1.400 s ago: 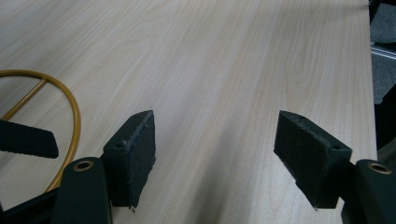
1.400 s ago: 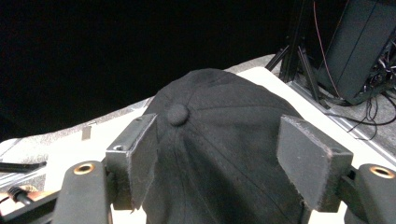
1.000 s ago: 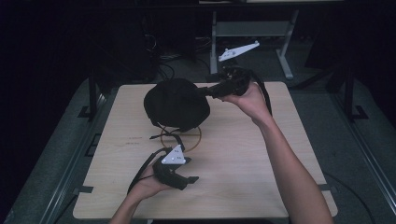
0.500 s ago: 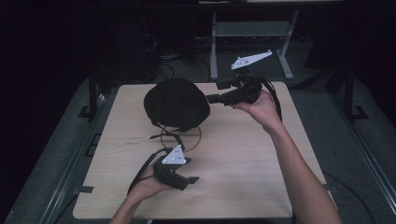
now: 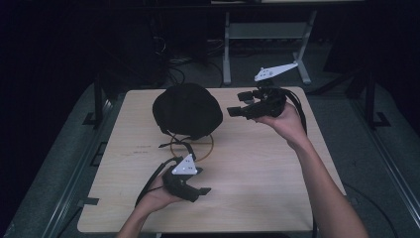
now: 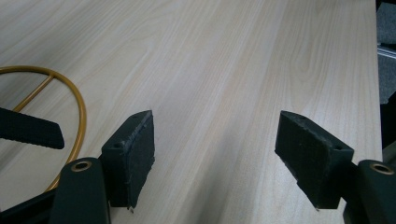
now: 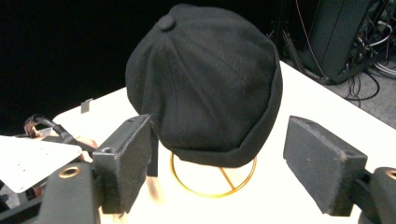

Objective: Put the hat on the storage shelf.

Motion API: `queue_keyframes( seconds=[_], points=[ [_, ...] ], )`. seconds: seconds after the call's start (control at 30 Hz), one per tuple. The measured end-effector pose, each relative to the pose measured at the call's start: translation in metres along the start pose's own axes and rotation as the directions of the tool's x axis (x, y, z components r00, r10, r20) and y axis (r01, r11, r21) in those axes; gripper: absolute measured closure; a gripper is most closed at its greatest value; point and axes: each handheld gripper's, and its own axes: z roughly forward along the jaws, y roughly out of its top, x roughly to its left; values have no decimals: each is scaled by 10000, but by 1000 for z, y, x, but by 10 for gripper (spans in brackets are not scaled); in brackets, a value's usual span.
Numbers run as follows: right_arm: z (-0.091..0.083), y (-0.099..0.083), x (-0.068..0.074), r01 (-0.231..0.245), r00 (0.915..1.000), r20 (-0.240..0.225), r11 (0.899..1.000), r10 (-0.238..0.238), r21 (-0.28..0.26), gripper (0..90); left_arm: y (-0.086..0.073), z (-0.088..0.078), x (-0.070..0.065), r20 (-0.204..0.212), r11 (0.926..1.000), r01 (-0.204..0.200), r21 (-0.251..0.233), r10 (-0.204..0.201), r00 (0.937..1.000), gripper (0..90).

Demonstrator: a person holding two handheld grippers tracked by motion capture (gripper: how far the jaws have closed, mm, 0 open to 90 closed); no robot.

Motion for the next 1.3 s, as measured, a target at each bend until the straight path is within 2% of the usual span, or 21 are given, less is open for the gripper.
queue_keyframes(
  seconds=[0.23, 0.4, 1.3],
  points=[
    [-4, -15, -2, -140, 9999, 51, 9998, 139, 147, 219, -1, 1, 1, -2, 9999, -35, 131, 35, 10000, 283],
    [-8, -30, -8, -321, 9994, 123, 9993, 319, 208, 217, -1, 1, 0, -19, 10000, 83, 30, -83, 10000, 283],
    [-25, -75, -10, -794, 9966, 233, 9962, 786, 364, 208, -2, 1, 1, -34, 9999, 102, 85, -102, 9999, 283]
  ],
)
